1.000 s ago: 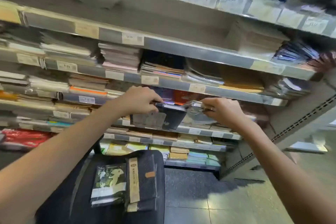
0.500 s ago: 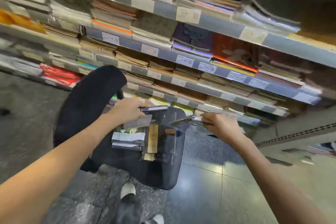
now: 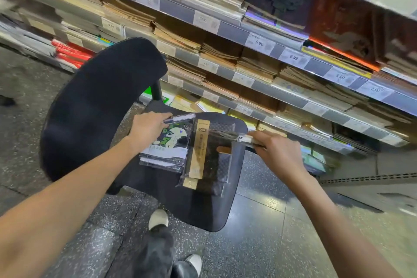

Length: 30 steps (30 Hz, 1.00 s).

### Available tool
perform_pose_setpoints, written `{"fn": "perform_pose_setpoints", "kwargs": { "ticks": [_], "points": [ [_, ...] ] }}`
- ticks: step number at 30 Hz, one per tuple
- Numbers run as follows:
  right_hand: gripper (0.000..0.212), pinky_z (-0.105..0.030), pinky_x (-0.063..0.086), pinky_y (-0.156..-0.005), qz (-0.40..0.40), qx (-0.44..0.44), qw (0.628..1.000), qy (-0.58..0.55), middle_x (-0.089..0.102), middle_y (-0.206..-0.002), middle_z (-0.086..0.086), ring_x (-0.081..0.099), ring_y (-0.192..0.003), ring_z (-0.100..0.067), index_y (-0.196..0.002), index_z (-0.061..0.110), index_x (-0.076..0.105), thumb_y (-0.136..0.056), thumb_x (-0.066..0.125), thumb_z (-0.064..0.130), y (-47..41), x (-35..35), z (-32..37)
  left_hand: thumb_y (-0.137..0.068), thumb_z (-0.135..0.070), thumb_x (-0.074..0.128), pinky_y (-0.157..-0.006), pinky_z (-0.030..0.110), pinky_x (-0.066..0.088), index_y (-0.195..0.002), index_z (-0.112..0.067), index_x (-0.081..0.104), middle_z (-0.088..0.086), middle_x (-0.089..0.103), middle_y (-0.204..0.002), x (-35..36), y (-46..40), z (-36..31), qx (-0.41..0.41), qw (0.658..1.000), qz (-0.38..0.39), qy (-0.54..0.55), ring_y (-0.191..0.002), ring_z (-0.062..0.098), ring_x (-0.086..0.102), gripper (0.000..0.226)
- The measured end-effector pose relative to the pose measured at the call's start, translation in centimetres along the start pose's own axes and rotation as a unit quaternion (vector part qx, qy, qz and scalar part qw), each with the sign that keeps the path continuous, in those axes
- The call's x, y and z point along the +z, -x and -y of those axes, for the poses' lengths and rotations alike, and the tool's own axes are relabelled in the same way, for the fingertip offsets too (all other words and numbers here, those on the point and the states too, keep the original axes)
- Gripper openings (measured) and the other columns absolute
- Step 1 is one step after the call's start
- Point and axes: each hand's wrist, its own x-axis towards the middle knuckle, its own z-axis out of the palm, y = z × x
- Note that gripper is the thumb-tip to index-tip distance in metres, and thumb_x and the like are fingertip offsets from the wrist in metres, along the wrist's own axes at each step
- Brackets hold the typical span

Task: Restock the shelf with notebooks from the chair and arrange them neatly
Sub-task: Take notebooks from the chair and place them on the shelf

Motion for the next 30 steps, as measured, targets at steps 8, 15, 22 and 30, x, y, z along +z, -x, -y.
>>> {"fn": "perform_pose_setpoints", "kwargs": {
  "ticks": [8,15,22,30],
  "points": [
    [0.026,-0.02,0.029,-0.044,-0.083,-0.001,0.996,-0.031,0.073,-0.095,-0.002,0.067,-0.066,-0.027,-0.109,0.027,0.065,-0.085,0.064,0.017,-2.6,2.8,1.5,-0.091,-0.042,0.052,-0.073,0.035,0.046,-0.138,-0.041,0.034,0.008,0.064,-0.109,6.5,2.1,-0.7,-0.053,0.998,0.007,0.012,-0.101,0.031,0.059,0.051],
    [0.041,-0.028,0.039,-0.057,-0.039,-0.005,0.999,-0.035,0.067,-0.111,0.0,0.064,-0.093,-0.025,-0.122,0.032,0.057,-0.083,0.061,0.02,-4.1,7.7,3.2,-0.084,-0.055,0.049,-0.075,0.034,0.049,-0.134,-0.034,0.045,-0.007,0.052,-0.134,10.4,3.5,-1.4,-0.012,0.999,0.039,0.0,-0.118,0.019,0.053,0.054],
    [0.047,-0.033,0.041,-0.075,0.015,-0.027,0.993,-0.111,0.057,-0.106,0.0,0.044,-0.098,-0.024,-0.123,0.027,0.056,-0.077,0.065,0.022,-3.4,11.9,3.8,-0.085,-0.058,0.048,-0.079,0.039,0.046,-0.129,-0.029,0.051,0.005,0.06,-0.121,9.8,1.8,0.0,-0.084,0.993,0.068,0.04,-0.114,0.026,0.053,0.052],
    [0.054,-0.04,0.034,-0.103,0.177,-0.002,0.965,-0.193,0.049,-0.129,0.0,0.037,-0.122,-0.022,-0.131,0.028,0.049,-0.081,0.064,0.045,-2.0,15.7,3.2,-0.087,-0.045,0.056,-0.081,0.038,0.044,-0.123,-0.027,0.055,0.003,0.057,-0.127,10.4,1.1,1.4,-0.112,0.988,0.029,0.104,-0.113,0.027,0.055,0.04]
  ]
}}
